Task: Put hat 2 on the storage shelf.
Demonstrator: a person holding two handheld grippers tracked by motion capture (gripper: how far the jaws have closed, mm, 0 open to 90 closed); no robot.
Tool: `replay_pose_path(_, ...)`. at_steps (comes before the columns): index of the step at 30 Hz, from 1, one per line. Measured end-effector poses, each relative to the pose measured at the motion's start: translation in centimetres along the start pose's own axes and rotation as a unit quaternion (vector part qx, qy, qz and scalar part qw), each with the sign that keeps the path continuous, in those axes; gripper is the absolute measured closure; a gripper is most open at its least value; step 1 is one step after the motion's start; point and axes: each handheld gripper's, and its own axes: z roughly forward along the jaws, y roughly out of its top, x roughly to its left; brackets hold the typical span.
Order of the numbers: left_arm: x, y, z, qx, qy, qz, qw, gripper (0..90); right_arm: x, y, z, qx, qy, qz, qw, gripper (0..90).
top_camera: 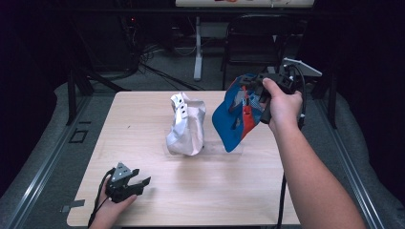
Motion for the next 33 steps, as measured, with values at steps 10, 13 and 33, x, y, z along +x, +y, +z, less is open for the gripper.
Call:
replay_pose_path(10,0.1,0.0,0.0,0.001,0.0,0.0,1.0,41.3,-1.5,0.8,-0.7,-0.021,-0.019,0.011,0.9995,79.3)
replay_pose_path(13,0.1,0.0,0.0,0.005,-0.001,0.002,1.0,41.3,-2.0,0.9,-1.2,-0.029,-0.022,0.017,0.9992,79.3)
replay_pose_path(33,-0.1,0.0,0.2,0.004,0.001,0.0,1.0,41.3,-4.5,1.6,-3.5,-0.059,-0.04,0.033,0.9969,79.2)
